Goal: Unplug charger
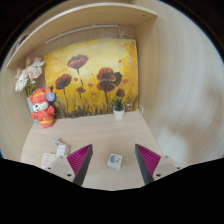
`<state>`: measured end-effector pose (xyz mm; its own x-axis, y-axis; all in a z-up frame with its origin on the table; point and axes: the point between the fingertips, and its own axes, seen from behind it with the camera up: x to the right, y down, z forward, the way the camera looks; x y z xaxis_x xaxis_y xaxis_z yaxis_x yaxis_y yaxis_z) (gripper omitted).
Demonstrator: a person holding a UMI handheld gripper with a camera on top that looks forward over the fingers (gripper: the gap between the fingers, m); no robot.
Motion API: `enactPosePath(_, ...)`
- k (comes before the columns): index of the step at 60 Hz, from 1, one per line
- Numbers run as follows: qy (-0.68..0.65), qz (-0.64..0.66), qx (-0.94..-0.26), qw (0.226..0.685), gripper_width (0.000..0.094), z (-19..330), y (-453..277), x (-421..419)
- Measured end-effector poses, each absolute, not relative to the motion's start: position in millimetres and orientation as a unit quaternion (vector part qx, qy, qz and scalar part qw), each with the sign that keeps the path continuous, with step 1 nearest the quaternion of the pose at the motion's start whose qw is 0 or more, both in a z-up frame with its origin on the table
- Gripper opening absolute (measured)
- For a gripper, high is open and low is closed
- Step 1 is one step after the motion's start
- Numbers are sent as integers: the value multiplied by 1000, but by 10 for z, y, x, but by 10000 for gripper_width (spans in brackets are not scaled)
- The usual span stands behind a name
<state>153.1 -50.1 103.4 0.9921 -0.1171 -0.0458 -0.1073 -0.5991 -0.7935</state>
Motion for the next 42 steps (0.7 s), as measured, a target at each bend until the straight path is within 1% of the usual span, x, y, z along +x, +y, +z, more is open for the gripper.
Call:
enactPosePath(7, 56, -8, -867, 495, 840, 1658, -748, 1305)
enactPosePath(10, 49, -7, -860, 508, 842, 1886, -915, 1159)
enactPosePath(14, 35, -5, -851, 524, 845, 2067, -1143, 942)
enactPosePath(21, 8, -4, -851, 525, 854, 2182, -1576, 560)
enactPosePath(25, -11, -7, -853, 522, 863, 2120, -1821, 361)
enactPosePath(32, -38, -3, -857, 514, 861, 2112, -2176, 94)
enactPosePath(42, -48, 17, -860, 509, 860, 2072, -2496, -136)
